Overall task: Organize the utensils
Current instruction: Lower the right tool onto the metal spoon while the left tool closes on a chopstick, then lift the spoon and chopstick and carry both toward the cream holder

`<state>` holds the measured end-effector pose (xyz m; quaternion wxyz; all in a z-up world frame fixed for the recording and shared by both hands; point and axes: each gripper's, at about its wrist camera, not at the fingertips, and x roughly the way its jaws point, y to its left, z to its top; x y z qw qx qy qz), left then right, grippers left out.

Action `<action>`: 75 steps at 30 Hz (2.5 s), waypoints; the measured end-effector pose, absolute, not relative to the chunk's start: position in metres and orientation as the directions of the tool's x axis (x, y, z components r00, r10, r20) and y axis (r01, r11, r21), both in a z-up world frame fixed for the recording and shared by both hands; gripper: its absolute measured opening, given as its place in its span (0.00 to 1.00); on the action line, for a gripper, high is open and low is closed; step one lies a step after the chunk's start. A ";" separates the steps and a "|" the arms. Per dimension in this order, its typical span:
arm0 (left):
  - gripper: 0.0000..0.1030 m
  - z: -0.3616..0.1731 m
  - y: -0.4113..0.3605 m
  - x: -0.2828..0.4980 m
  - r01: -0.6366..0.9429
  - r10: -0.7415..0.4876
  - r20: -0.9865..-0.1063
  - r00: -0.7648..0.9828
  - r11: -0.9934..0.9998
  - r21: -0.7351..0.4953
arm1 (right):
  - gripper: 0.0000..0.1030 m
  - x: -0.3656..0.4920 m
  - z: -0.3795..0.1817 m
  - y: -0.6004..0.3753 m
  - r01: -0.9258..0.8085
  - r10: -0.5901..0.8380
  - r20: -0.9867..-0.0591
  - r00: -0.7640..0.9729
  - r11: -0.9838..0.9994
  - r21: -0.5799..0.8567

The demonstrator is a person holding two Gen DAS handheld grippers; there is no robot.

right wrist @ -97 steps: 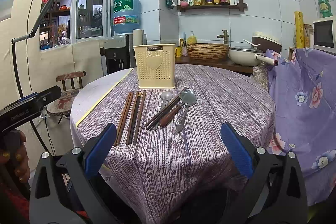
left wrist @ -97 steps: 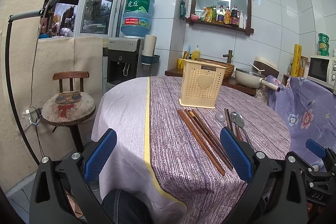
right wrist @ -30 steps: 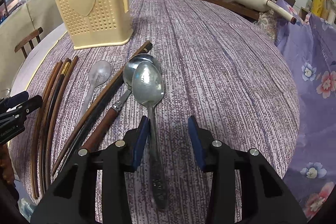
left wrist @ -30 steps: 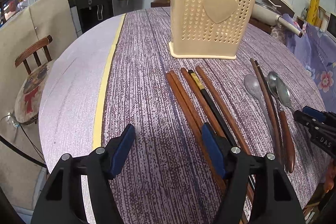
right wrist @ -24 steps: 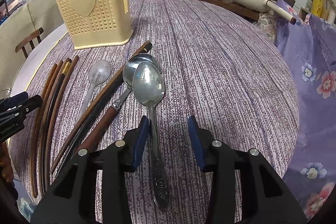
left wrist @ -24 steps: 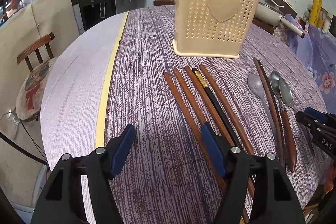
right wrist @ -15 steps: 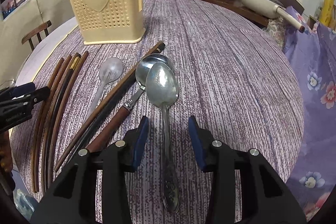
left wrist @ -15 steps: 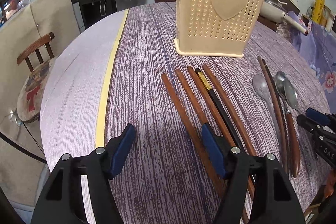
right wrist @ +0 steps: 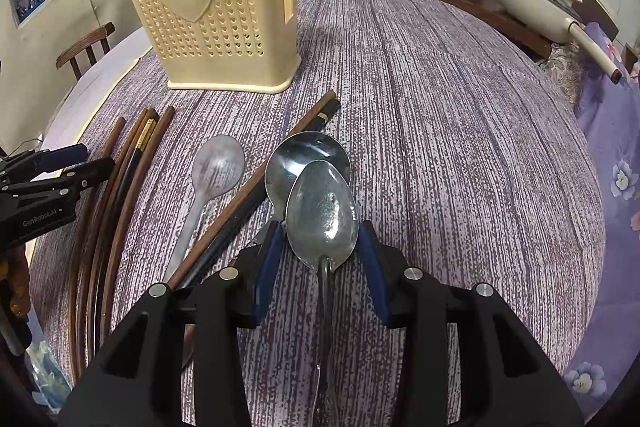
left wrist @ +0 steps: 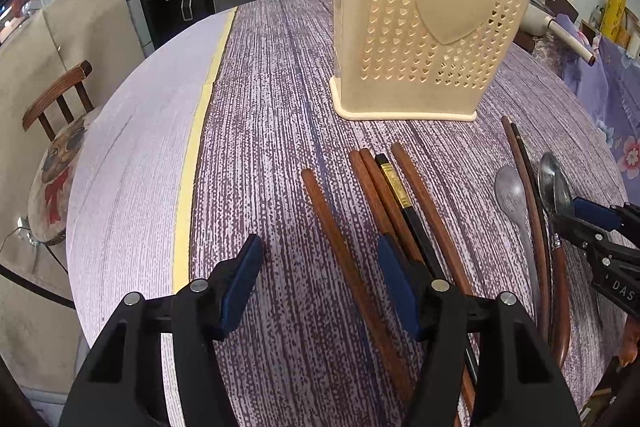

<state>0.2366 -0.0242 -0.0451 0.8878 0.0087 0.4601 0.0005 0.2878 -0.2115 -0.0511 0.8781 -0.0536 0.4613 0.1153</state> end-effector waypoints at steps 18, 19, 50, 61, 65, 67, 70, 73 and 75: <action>0.12 -0.043 -0.029 0.249 0.016 0.016 -0.830 0.558 0.999 0.030 | 0.37 0.306 -0.050 -0.209 -0.300 0.169 -0.852 0.495 0.954 0.015; 0.12 -0.043 -0.029 0.249 0.016 0.013 -0.830 0.558 1.000 0.027 | 0.37 0.306 -0.051 -0.208 -0.300 0.168 -0.852 0.495 0.954 0.014; 0.08 0.056 -0.019 0.226 0.036 -0.096 -0.642 0.761 0.994 -0.106 | 0.37 0.267 0.031 -0.237 -0.300 0.354 -0.678 0.645 0.932 0.202; 0.08 0.072 -0.022 0.221 0.041 -0.088 -0.598 0.797 0.995 -0.092 | 0.37 0.257 0.043 -0.238 -0.304 0.379 -0.616 0.690 0.925 0.229; 0.08 0.074 -0.019 0.218 0.044 -0.092 -0.595 0.799 0.995 -0.095 | 0.37 0.260 0.029 -0.241 -0.283 0.372 -0.616 0.695 0.928 0.242; 0.08 0.076 -0.019 0.217 0.045 -0.092 -0.590 0.802 0.995 -0.094 | 0.37 0.261 0.024 -0.241 -0.271 0.356 -0.615 0.704 0.935 0.230; 0.08 0.078 -0.021 0.216 0.046 -0.092 -0.584 0.806 0.995 -0.092 | 0.37 0.261 0.022 -0.240 -0.263 0.337 -0.617 0.712 0.942 0.210; 0.08 0.079 -0.021 0.215 0.048 -0.089 -0.580 0.810 0.995 -0.086 | 0.37 0.260 0.026 -0.239 -0.269 0.332 -0.611 0.718 0.943 0.196; 0.08 0.080 -0.021 0.215 0.049 -0.090 -0.578 0.811 0.995 -0.087 | 0.37 0.257 0.031 -0.240 -0.272 0.328 -0.604 0.726 0.944 0.185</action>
